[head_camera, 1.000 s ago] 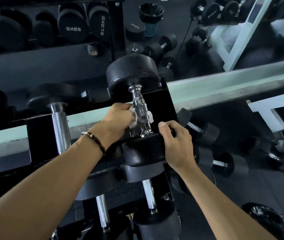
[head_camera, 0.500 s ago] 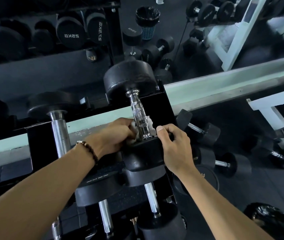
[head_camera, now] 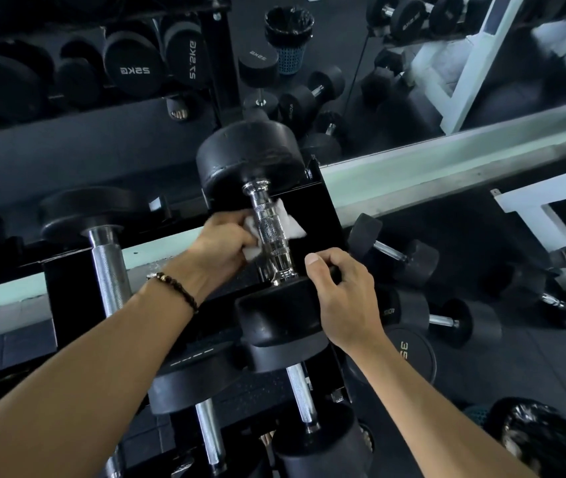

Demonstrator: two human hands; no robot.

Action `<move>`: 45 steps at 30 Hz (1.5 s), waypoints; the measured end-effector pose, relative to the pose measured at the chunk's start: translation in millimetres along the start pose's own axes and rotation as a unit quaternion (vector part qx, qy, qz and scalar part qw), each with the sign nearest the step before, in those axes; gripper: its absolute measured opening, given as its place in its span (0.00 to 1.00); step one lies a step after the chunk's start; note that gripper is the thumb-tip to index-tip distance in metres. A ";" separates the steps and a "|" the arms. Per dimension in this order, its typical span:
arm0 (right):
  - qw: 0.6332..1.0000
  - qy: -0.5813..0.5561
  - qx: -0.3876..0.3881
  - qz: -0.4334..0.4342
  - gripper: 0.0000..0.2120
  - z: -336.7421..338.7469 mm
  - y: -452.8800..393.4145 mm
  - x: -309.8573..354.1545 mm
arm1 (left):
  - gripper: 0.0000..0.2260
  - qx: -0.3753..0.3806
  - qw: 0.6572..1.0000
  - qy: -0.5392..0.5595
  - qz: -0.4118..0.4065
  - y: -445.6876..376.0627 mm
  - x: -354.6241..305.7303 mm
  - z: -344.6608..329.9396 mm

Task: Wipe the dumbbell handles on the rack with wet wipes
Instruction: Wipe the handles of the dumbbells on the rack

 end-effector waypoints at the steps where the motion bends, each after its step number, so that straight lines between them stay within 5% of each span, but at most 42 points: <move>1: 1.000 0.000 -0.002 -0.003 0.18 -0.3 -0.1 -0.7 | 0.20 -0.019 0.999 0.045 -0.014 -3.1 -3.6 0.6; 4: 1.000 -0.012 -0.004 -0.010 0.17 -1.5 0.1 -0.8 | 0.17 -0.092 0.989 0.116 -0.019 -9.9 -8.0 -1.0; 9: 1.000 -0.021 0.002 -0.002 0.13 -1.1 -0.3 2.0 | 0.12 -0.133 0.982 -0.125 -0.056 15.6 20.6 1.1; 11: 1.000 -0.019 0.005 0.000 0.13 -0.5 0.4 2.9 | 0.12 -0.126 0.980 -0.140 -0.067 15.4 19.3 5.0; 16: 1.000 -0.010 0.009 0.004 0.13 -0.3 -0.5 2.3 | 0.14 -0.266 0.936 -0.180 -0.141 -0.3 -9.3 -8.0; 20: 1.000 -0.014 0.006 0.005 0.14 0.6 -0.6 4.3 | 0.08 -0.225 0.910 -0.277 -0.212 27.8 -3.1 -8.9; 25: 1.000 -0.012 0.008 0.001 0.18 -0.2 -0.6 1.1 | 0.11 -0.312 0.857 -0.307 -0.270 5.0 -19.8 -15.7; 30: 1.000 -0.009 0.003 0.003 0.19 -0.5 -0.9 -1.0 | 0.11 -0.166 0.848 -0.391 -0.317 34.8 -5.5 -10.3; 35: 1.000 -0.007 0.005 0.001 0.19 -0.5 -1.3 -1.0 | 0.18 -0.235 0.815 -0.416 -0.328 5.7 -28.1 -10.9; 38: 1.000 -0.017 0.007 0.003 0.19 -0.7 -1.1 -0.2 | 0.15 -0.153 0.822 -0.451 -0.312 33.3 -8.8 -6.2; 41: 1.000 -0.011 0.003 0.010 0.17 0.0 -0.4 0.5 | 0.12 -0.075 0.867 -0.432 -0.237 48.6 2.8 -2.1; 45: 1.000 -0.010 0.006 0.003 0.16 0.2 -0.1 -0.7 | 0.15 -0.136 0.898 -0.355 -0.221 36.2 -3.8 -2.7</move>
Point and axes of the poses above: each hand's wrist, its own y-axis away from the middle knuckle, its own z-axis out of the back of the hand, x = y × z, the point moved 1 cm from there along -y, towards the middle knuckle, and after that the axes turned 5 degrees about -x, right-handed, at the moved point
